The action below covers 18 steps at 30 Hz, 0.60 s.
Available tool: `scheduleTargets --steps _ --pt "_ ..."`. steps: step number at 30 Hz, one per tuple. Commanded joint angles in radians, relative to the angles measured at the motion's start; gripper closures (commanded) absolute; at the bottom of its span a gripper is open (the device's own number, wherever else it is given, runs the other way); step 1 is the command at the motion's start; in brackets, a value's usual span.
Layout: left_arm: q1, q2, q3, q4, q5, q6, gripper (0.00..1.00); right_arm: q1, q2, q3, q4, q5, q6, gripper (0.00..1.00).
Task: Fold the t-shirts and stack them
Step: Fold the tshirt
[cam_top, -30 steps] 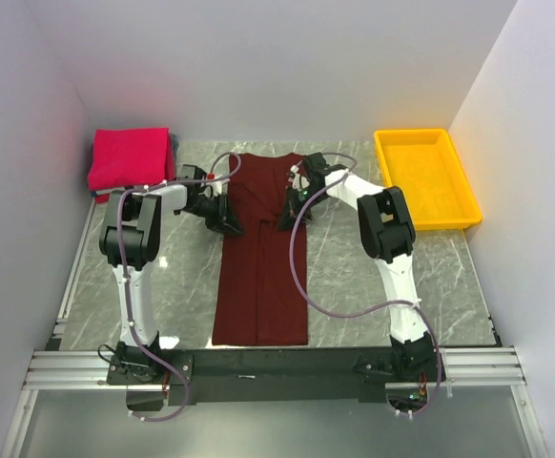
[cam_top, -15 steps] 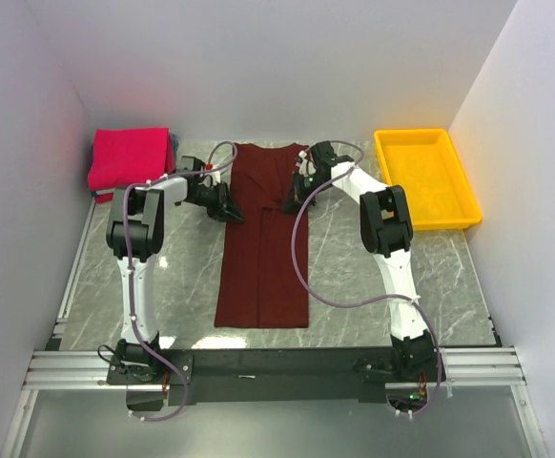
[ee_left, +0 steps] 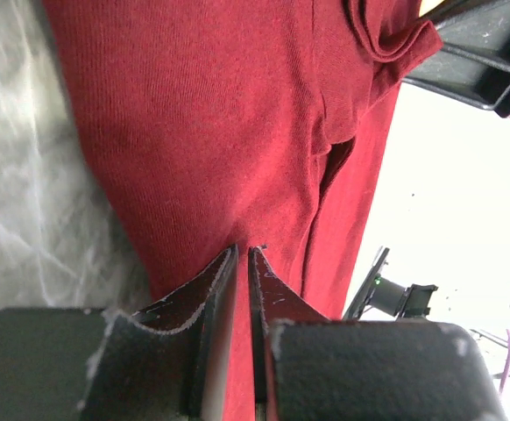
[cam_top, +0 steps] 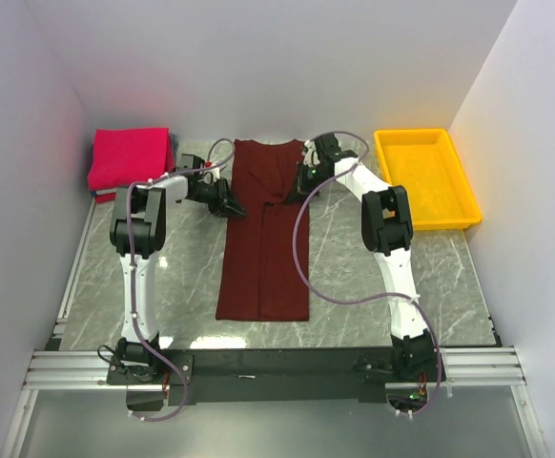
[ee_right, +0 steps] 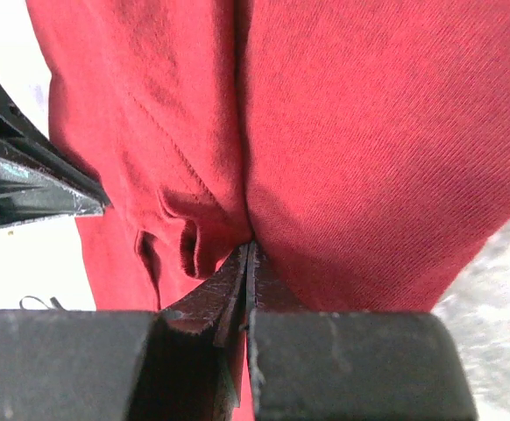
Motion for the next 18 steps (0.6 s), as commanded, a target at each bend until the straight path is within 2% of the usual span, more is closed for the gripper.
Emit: scheduleTargets --steps 1,10,14,18 --pt "0.0 0.055 0.028 0.047 -0.079 -0.004 0.81 -0.017 0.045 0.061 0.037 0.068 -0.028 0.96" --pt "-0.004 0.054 0.026 0.084 -0.071 -0.028 0.8 -0.023 0.047 0.107 0.064 0.117 -0.069 0.93" --pt "-0.004 0.045 0.052 0.071 -0.082 -0.018 0.78 -0.024 0.041 0.112 0.098 0.117 -0.082 0.88" --pt "-0.007 0.026 0.051 0.052 -0.085 0.0 0.77 -0.026 0.068 0.13 0.104 0.116 -0.086 0.88"
